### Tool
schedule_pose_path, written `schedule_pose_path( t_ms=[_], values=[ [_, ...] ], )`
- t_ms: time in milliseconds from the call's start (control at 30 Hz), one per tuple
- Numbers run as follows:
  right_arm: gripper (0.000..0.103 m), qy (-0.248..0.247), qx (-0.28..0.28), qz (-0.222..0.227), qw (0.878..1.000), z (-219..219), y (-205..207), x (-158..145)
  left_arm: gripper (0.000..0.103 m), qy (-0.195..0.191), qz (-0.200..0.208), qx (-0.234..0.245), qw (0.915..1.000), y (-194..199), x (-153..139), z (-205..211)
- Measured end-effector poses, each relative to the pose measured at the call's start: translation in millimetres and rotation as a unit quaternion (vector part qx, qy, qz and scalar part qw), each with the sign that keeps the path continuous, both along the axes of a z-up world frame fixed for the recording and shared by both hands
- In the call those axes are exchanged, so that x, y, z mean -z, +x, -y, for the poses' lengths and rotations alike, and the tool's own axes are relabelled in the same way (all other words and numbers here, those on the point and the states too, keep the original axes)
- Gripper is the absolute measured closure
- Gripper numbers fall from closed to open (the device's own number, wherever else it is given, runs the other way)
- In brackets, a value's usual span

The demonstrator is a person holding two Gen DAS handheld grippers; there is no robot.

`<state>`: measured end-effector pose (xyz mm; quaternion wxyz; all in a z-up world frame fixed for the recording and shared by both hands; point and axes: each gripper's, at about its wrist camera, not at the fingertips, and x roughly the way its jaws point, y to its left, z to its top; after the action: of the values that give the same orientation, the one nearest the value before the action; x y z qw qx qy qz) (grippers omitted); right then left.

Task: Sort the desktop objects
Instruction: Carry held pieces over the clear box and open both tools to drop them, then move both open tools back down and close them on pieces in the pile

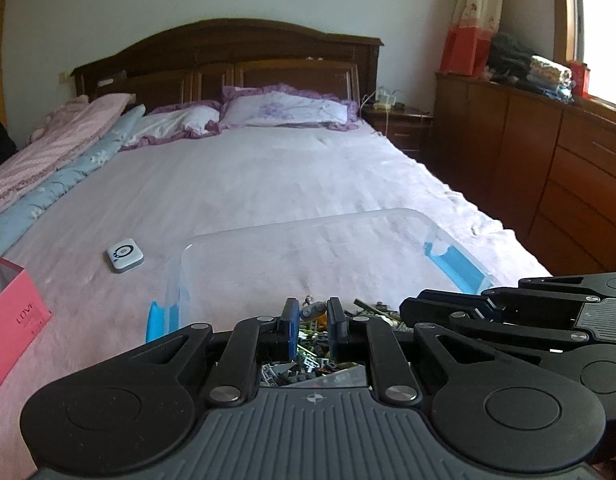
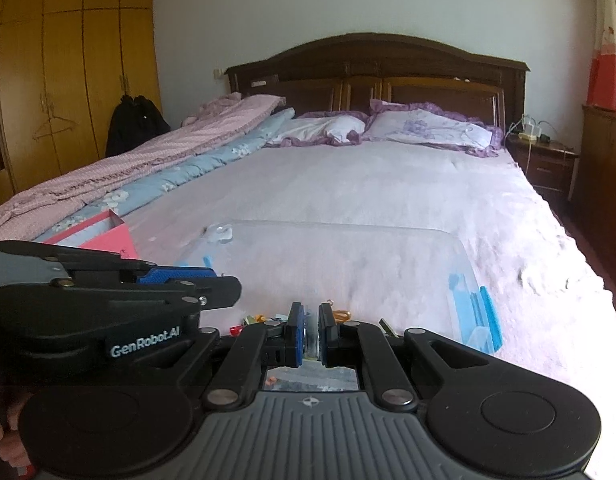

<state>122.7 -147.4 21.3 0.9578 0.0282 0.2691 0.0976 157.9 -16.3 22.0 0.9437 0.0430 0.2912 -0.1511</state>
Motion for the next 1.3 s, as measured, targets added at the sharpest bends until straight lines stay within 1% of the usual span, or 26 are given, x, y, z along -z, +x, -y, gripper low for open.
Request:
schedule_pose_path(
  t_ms=[67, 100, 233, 300, 367, 467, 500, 567, 633, 800, 900, 1133, 1167, 1300],
  values=[
    [0.091, -0.001, 0.005, -0.006, 1.0, -0.7, 6.5, 2.9, 0.083, 0.0, -0.006, -0.003, 1.0, 3.3, 1.9, -1.7],
    [0.09, -0.002, 0.007, -0.008, 1.0, -0.9, 9.3, 4.2, 0.083, 0.001, -0.009, -0.004, 1.0, 4.0, 2.9, -2.5],
    [0.088, 0.003, 0.017, -0.008, 1.0, 1.3, 8.8, 6.3, 0.077, 0.006, -0.014, -0.002, 0.9999, -0.3, 8.1, -6.5],
    [0.087, 0.005, 0.022, -0.005, 1.0, 3.7, 0.8, 6.8, 0.074, 0.003, -0.016, -0.003, 0.9999, -5.9, 10.3, -10.8],
    [0.087, 0.005, 0.026, -0.005, 1.0, 7.0, -11.1, 8.8, 0.063, -0.003, -0.018, -0.003, 0.9998, -15.1, 12.5, -17.1],
    [0.086, 0.003, 0.023, -0.015, 1.0, 11.7, -32.5, 17.1, 0.058, -0.005, -0.018, -0.002, 0.9998, -32.2, 16.8, -25.8],
    [0.086, 0.0, 0.019, -0.022, 1.0, 11.6, -39.3, 22.0, 0.058, -0.003, -0.02, 0.0, 0.9998, -38.9, 19.1, -27.7],
    [0.086, -0.007, 0.012, -0.038, 0.999, 10.3, -52.6, 33.3, 0.052, 0.003, -0.026, 0.003, 0.9997, -52.7, 24.6, -31.8],
    [0.086, -0.012, 0.004, -0.061, 0.998, 6.3, -63.3, 48.9, 0.05, 0.008, -0.037, 0.0, 0.9993, -68.0, 33.7, -36.5],
    [0.086, -0.002, -0.013, -0.115, 0.993, -9.7, -78.0, 85.3, 0.05, 0.023, -0.083, -0.001, 0.9963, -101.3, 63.8, -47.7],
    [0.086, -0.007, -0.027, -0.135, 0.99, -22.9, -79.3, 101.6, 0.05, 0.051, -0.11, 0.0, 0.9926, -115.5, 85.2, -52.1],
    [0.086, -0.014, -0.036, -0.151, 0.988, -32.4, -70.5, 119.3, 0.051, 0.062, -0.149, 0.003, 0.9869, -133.4, 114.7, -63.7],
    [0.086, -0.014, -0.035, -0.151, 0.988, -32.8, -68.8, 119.8, 0.055, 0.061, -0.153, 0.003, 0.9864, -132.8, 117.3, -63.5],
    [0.086, -0.02, -0.043, -0.149, 0.988, -34.9, -60.3, 118.7, 0.062, 0.055, -0.162, 0.006, 0.9852, -128.8, 124.8, -61.0]
  ],
)
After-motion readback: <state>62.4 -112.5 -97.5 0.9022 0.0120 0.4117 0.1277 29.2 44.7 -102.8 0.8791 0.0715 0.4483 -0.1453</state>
